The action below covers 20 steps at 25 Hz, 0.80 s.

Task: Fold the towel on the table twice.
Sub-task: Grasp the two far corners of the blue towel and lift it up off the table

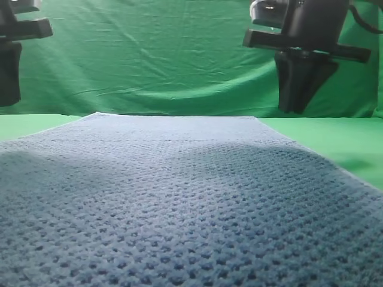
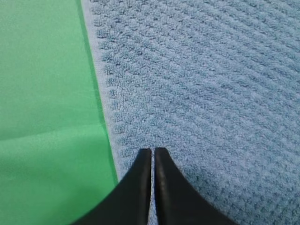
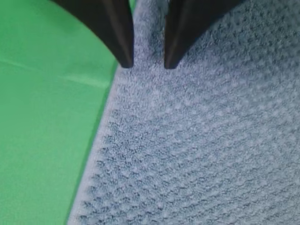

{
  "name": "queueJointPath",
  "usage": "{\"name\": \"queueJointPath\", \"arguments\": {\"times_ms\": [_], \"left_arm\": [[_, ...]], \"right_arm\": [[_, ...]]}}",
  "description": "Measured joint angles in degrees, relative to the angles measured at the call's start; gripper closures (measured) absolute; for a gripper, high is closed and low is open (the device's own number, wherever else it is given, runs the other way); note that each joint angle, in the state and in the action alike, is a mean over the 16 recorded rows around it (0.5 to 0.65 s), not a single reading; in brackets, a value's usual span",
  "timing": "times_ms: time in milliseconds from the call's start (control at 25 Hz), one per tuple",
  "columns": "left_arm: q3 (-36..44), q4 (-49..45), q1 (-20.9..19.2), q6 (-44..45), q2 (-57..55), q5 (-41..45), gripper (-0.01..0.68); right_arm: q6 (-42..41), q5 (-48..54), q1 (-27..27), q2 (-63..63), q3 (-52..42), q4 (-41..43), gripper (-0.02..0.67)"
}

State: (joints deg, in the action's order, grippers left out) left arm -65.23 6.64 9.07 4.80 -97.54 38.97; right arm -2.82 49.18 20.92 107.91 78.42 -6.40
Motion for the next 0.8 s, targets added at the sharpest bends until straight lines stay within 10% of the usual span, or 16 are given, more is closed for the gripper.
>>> {"name": "queueJointPath", "arguments": {"times_ms": [440, 800], "left_arm": [[-2.37, -0.59, -0.32, -1.87, -3.91, -2.16, 0.139], [-2.45, -1.34, -1.1, -3.69, -6.76, -3.75, 0.029]], "right_arm": [[-0.07, -2.12, 0.02, 6.24, 3.05, 0.03, 0.039], [-0.09, -4.53, 0.02, 8.38, 3.33, 0.09, 0.006]]}}
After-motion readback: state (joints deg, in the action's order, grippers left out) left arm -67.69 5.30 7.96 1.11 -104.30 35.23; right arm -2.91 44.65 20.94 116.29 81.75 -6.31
